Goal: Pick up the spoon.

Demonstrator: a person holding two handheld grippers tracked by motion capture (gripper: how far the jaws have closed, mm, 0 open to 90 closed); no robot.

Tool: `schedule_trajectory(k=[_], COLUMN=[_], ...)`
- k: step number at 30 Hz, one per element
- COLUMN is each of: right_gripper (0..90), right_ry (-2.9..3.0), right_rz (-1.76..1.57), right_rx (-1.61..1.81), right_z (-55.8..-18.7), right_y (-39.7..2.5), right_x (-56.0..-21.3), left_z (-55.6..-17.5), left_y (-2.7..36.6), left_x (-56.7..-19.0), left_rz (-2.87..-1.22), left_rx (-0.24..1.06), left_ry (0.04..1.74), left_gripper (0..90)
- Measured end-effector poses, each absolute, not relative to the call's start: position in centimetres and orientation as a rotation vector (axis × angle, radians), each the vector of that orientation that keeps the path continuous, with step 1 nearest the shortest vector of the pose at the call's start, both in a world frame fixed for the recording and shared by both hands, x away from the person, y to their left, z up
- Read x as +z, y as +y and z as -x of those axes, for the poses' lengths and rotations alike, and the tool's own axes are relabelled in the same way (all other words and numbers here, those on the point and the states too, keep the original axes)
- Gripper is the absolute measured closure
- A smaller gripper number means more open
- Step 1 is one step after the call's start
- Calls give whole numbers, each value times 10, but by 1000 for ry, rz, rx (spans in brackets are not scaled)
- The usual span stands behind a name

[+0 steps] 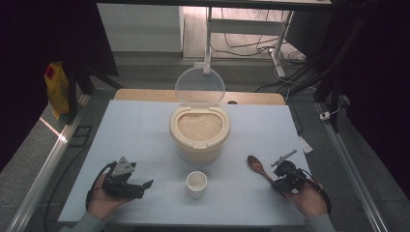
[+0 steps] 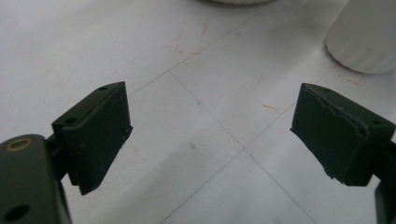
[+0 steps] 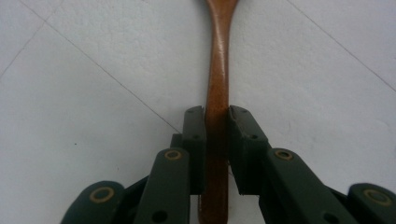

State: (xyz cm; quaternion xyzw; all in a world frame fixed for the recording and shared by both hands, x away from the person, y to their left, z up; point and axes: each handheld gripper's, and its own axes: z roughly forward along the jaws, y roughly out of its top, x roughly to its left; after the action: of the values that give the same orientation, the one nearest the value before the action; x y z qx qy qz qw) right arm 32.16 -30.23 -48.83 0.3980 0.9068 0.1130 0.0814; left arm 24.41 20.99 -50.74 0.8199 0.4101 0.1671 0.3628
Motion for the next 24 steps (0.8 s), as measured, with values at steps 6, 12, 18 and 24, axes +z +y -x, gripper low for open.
schedule_trajectory(k=[6,12,18,24], right_gripper=[779,781,781,782], right_ry=[2717,2709,2693,2686], right_rz=[-1170,-1153,-1113,-1091], right_rx=[349,410,476,546], right_z=[-321,-319,-316,-313], right_y=[-303,-307,-306,-306], right_x=[-488,-481,-471,-461], left_z=[-244,-244,-244,-244], left_y=[211,212,212,212], left_x=[-508,-508,-508,-508], left_rz=[-2112,-2110,-2113,-2110], left_rx=[431,433,433,435], left_ry=[1060,1061,1062,1062], left_gripper=[116,118,119,120])
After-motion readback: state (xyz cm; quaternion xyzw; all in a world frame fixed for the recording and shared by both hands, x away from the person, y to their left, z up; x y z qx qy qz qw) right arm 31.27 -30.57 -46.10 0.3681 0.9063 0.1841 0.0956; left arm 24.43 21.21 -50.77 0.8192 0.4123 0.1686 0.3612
